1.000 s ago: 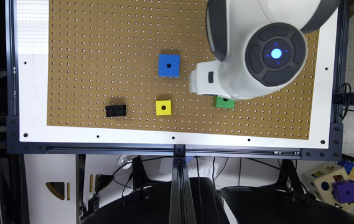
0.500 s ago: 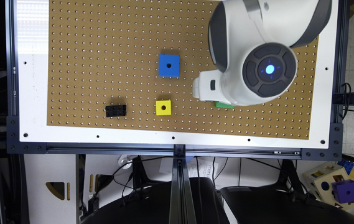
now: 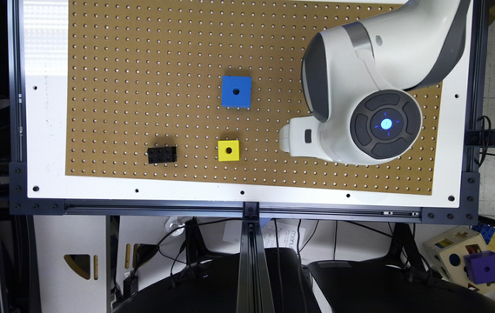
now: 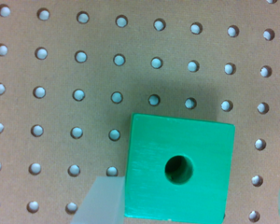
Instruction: Pick up green block.
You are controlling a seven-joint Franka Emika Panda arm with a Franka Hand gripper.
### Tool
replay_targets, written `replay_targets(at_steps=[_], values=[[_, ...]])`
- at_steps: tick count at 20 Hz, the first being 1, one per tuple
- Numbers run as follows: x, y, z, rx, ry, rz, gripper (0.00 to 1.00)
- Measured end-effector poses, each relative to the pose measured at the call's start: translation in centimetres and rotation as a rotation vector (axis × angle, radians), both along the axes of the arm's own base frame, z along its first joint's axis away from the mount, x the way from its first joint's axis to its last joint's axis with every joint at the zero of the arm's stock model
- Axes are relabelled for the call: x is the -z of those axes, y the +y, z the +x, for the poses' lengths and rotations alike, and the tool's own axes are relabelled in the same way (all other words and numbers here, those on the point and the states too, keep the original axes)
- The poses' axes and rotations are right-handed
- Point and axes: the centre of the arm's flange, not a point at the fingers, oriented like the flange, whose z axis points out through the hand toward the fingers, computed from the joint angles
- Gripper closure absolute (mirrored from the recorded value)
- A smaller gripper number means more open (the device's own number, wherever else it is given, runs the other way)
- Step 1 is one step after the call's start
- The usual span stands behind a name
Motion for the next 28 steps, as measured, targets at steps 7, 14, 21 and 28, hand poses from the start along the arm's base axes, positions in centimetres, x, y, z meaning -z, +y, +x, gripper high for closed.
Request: replay_targets(at_steps=[7,14,21,28], values=[[0.3,-0.6,-0.1,0.008,0.012,-0.008,0.0],[3.6,-1.1,-0.5,0.013,0.037,-0.014,0.0],[4.2,-1.1,-0.5,0.013,0.036,-0.015,1.0],[4.2,-1.3,-0.4,0.015,0.037,-0.015,1.0]])
